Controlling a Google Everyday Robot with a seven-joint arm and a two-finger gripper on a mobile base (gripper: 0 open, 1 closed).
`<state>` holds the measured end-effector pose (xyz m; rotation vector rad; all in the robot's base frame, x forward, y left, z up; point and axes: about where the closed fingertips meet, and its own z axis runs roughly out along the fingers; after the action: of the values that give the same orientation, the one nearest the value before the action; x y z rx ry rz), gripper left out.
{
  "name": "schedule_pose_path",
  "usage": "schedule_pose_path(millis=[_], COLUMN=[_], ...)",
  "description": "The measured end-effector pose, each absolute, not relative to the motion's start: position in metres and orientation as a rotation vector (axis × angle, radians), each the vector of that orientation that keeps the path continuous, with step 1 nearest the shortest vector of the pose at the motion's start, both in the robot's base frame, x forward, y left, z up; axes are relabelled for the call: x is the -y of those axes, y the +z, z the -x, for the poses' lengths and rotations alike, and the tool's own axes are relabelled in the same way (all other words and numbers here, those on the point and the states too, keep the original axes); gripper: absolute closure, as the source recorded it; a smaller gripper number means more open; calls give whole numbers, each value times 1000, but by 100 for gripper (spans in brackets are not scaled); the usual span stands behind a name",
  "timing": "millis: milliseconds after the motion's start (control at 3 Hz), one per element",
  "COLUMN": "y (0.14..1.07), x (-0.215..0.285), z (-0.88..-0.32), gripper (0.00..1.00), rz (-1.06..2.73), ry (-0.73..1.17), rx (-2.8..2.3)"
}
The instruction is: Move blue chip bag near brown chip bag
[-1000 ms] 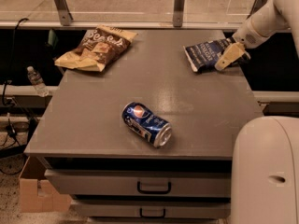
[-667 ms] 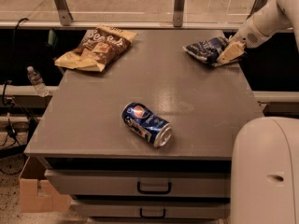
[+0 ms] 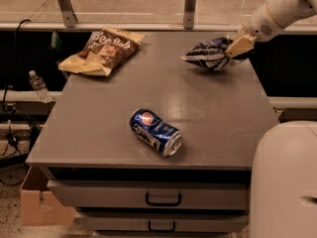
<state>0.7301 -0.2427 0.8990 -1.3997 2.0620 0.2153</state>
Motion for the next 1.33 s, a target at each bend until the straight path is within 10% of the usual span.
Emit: schedule_pose_path(millis=[1333], y=[945], x=[147], z=[-741], gripper=[100], rz=[1348], ry=[270], rx=[-1932])
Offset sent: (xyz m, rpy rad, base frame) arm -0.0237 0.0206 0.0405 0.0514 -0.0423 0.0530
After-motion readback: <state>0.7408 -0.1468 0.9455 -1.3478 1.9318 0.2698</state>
